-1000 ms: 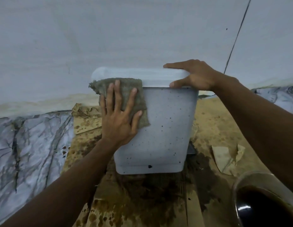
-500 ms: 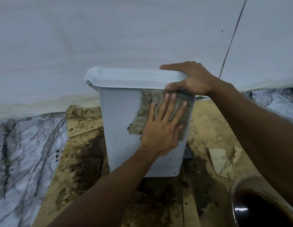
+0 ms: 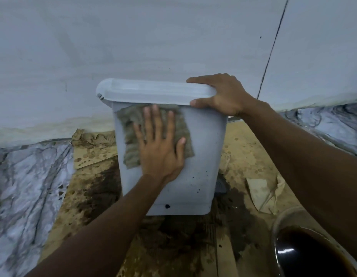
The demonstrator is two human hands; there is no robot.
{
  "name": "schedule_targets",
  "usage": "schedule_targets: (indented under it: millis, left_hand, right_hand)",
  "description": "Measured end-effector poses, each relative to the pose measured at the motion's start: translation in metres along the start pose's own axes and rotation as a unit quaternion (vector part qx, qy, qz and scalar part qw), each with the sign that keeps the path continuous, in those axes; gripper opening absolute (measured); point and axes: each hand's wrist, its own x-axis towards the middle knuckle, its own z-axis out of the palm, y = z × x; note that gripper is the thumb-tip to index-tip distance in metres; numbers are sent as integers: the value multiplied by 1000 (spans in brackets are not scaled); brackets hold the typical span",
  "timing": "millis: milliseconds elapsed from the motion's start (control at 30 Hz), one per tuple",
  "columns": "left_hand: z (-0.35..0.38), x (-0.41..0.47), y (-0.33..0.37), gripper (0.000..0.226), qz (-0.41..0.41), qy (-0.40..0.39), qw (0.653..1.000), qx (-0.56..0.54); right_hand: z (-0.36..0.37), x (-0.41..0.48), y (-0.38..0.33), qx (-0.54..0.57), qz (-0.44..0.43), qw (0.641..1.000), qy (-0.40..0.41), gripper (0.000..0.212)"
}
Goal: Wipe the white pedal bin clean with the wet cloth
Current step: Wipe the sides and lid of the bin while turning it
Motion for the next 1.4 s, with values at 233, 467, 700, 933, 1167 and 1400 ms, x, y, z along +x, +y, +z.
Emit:
schedule_targets:
  millis: [233, 467, 700, 933, 1167, 1400]
  left_hand:
    - [8, 3, 62, 65, 238, -49, 970, -15]
    - [12, -49, -30, 69, 327, -72, 942, 32]
    - [4, -13, 11, 66, 156, -17, 988, -1]
    - [30, -53, 43, 67, 325, -89, 941, -10]
    - [33, -114, -45, 75, 412, -144, 899, 31]
    - [10, -32, -19, 67, 123, -30, 992, -1]
  right_hand:
    - [2, 1, 4, 4, -7, 1000, 7, 81]
    - [3, -2, 3, 22, -6, 1000, 20, 80]
    - [5, -3, 2, 13, -5, 1000, 28, 86]
    - [4, -4, 10, 34, 1, 999, 36, 83]
    - [4, -6, 10, 37, -9, 999, 35, 78]
    - [6, -2, 6, 27, 0, 999, 36, 75]
